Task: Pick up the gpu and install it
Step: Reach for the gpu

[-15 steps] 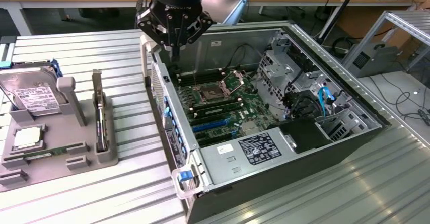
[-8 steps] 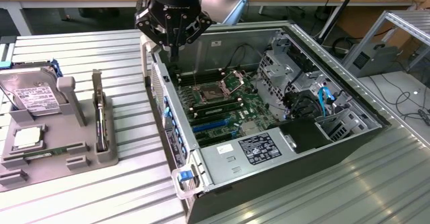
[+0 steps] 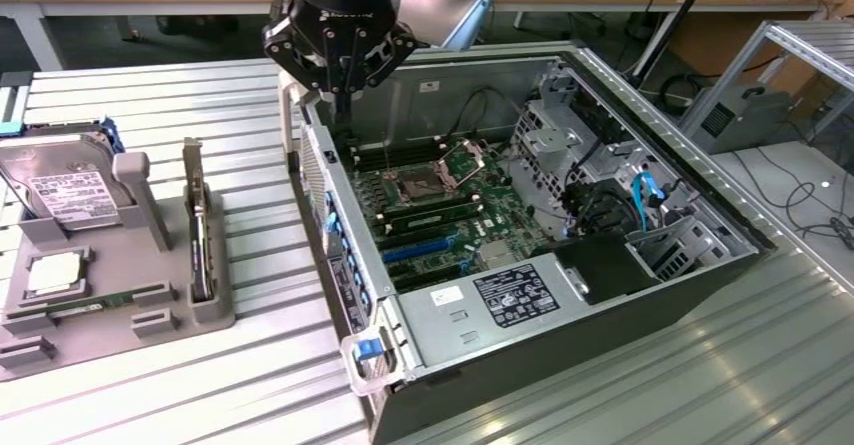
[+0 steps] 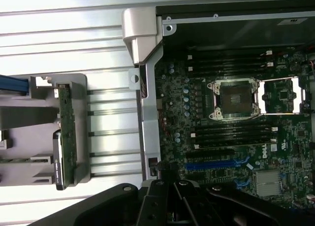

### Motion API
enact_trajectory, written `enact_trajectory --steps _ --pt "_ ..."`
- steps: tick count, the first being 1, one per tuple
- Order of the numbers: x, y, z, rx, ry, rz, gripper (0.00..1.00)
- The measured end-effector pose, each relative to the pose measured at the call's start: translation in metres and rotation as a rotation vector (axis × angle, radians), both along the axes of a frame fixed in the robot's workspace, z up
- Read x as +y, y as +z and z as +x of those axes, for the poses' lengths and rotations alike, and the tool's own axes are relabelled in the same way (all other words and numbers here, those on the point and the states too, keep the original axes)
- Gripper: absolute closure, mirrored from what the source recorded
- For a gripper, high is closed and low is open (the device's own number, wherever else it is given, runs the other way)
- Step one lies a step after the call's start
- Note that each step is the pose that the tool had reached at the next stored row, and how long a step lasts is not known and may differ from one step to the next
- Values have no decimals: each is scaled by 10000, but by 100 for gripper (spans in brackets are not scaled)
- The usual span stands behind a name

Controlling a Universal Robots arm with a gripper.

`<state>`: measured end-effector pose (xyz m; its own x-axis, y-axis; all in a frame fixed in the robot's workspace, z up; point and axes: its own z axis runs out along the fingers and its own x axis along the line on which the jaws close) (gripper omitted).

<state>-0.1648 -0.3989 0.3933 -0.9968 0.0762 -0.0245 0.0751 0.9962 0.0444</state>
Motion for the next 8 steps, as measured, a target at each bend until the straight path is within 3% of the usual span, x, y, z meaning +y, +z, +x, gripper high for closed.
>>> enact_trajectory --steps 8 --pt "0 0 -21 0 0 1 89"
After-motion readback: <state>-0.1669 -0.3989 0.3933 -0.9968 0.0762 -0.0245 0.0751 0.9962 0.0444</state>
